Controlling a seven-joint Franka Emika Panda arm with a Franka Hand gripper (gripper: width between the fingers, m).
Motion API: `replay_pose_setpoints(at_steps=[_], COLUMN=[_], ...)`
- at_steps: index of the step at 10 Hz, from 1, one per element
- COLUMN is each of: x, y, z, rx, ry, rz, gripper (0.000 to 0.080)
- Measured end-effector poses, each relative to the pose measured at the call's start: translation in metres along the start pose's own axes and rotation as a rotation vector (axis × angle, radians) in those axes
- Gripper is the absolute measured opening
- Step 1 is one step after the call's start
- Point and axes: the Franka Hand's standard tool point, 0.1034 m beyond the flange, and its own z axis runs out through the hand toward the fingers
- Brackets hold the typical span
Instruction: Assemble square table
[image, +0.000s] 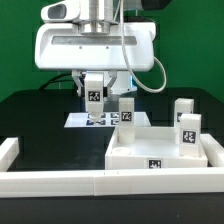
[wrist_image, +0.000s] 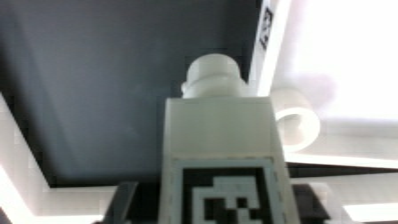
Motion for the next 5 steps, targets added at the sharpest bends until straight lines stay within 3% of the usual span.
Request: replay_pose_setpoints(at_steps=[5], x=[-0.0007], y=[0.0002], z=[0.0014], rx=[-0.001], ry=[-0.003], rz=[0.002], gripper=[0.0268])
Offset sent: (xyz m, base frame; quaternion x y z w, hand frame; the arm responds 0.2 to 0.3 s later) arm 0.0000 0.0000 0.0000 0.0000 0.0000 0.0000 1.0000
